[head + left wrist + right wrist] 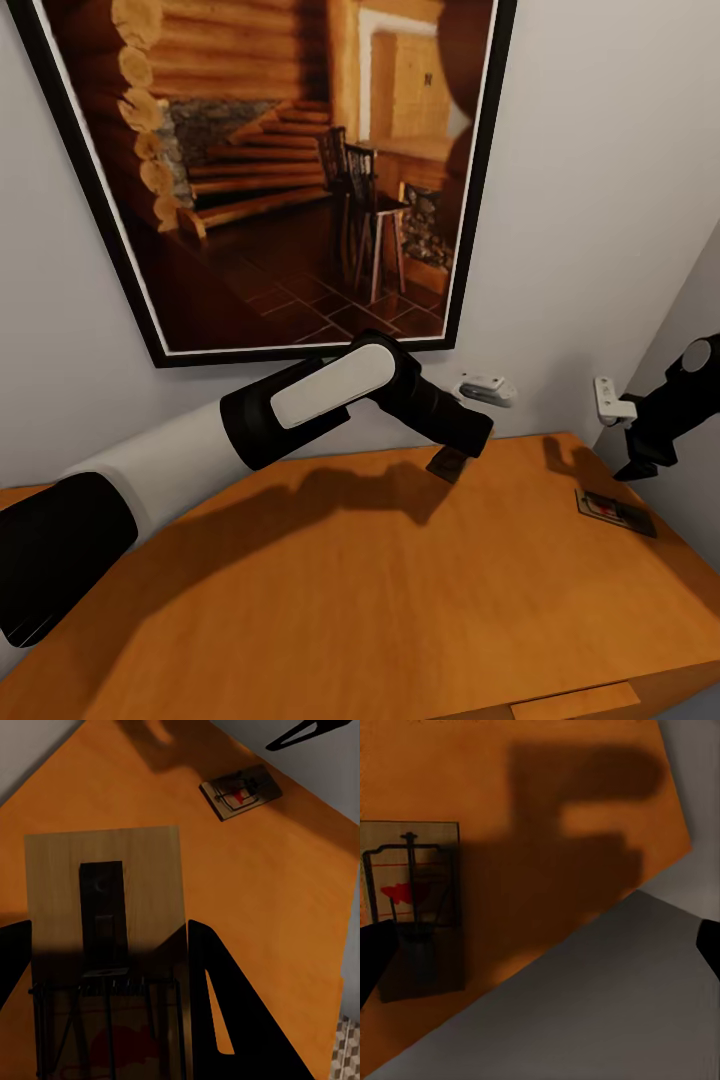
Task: Take the four mousetraps from the cabinet in the bathroom and place them on the bathroom floor. Make sure all four end up on the same floor surface, and ensure that at least two of them are either under or directly next to the same bathroom sink.
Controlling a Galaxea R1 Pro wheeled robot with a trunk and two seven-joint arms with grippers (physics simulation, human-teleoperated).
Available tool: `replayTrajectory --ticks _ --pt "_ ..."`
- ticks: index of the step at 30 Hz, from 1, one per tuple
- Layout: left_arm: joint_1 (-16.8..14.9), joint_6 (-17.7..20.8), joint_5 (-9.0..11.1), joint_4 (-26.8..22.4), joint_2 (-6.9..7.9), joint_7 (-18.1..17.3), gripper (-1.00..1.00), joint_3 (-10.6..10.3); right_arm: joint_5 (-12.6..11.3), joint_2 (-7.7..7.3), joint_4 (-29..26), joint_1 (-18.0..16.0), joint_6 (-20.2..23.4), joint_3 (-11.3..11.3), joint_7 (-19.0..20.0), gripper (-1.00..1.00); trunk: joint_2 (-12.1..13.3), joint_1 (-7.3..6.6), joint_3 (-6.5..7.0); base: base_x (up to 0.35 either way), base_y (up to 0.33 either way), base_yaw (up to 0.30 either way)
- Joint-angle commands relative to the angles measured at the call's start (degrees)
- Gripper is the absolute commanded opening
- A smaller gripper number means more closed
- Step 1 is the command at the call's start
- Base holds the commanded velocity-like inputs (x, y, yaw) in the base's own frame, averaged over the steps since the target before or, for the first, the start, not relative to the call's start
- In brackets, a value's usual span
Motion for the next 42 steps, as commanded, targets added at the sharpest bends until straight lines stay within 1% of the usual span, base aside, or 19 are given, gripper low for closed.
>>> replayTrajectory --ticks 1,10,13,16,18,21,27,33,38,42 --pt "-0.07 0.05 0.44 -0.03 0.0 0.45 -1.0 -0.03 0.17 -0.02 -0.08 -0.13 0.56 0.2 0.21 1.0 -0.04 0.0 -0.07 0.0 0.0 0.0" --pt "-0.07 -0.03 0.45 -0.1 0.08 0.37 -1.0 -0.03 -0.05 0.12 -0.11 0.03 0.55 0.2 0.2 1.0 -0.04 0.0 -0.07 0.0 0.0 0.0" --pt "-0.07 -0.03 0.47 -0.12 0.08 0.36 -1.0 -0.03 -1.74 0.13 -0.15 0.04 0.55 0.2 0.23 1.0 -0.04 0.0 -0.07 0.0 0.0 0.0" --pt "-0.07 -0.03 0.44 -0.18 0.08 0.36 -1.0 0.19 -5.45 0.07 -0.1 0.04 0.48 0.2 0.2 1.0 -0.04 0.0 -0.07 0.0 0.0 0.0" --pt "-0.07 -0.04 0.44 -0.37 0.11 0.36 -1.0 0.52 -6.58 0.05 -0.09 0.04 0.47 0.2 0.18 1.0 -0.04 0.0 -0.07 0.0 0.0 0.0" --pt "-0.07 -0.04 0.45 -0.87 0.15 0.39 -1.0 1.03 -7.4 0.01 -0.08 0.04 0.46 0.2 0.17 1.0 -0.04 0.0 -0.07 0.0 0.0 0.0" --pt "-0.07 -0.04 0.46 -1.31 0.17 0.4 -1.0 1.43 -7.88 -0.15 -0.08 0.04 0.46 0.2 0.24 1.0 -0.04 0.0 -0.07 0.0 0.0 0.0" --pt "-0.07 -0.04 0.47 -1.36 0.24 0.37 -1.0 1.54 -7.85 -0.3 0.56 0.26 0.46 0.2 0.25 1.0 -0.04 0.0 -0.07 0.0 0.0 0.0" --pt "-0.07 -0.04 0.46 -1.36 0.27 0.38 -1.0 1.55 -7.72 -0.29 0.99 2.09 0.46 0.2 0.25 1.0 -0.04 0.0 -0.07 0.0 0.0 0.0" --pt "-0.07 -0.04 0.49 -1.34 0.33 0.4 -1.0 1.55 -7.64 -0.35 1.0 2.66 0.53 0.2 0.25 1.0 -0.04 0.0 -0.07 0.0 0.0 0.0"
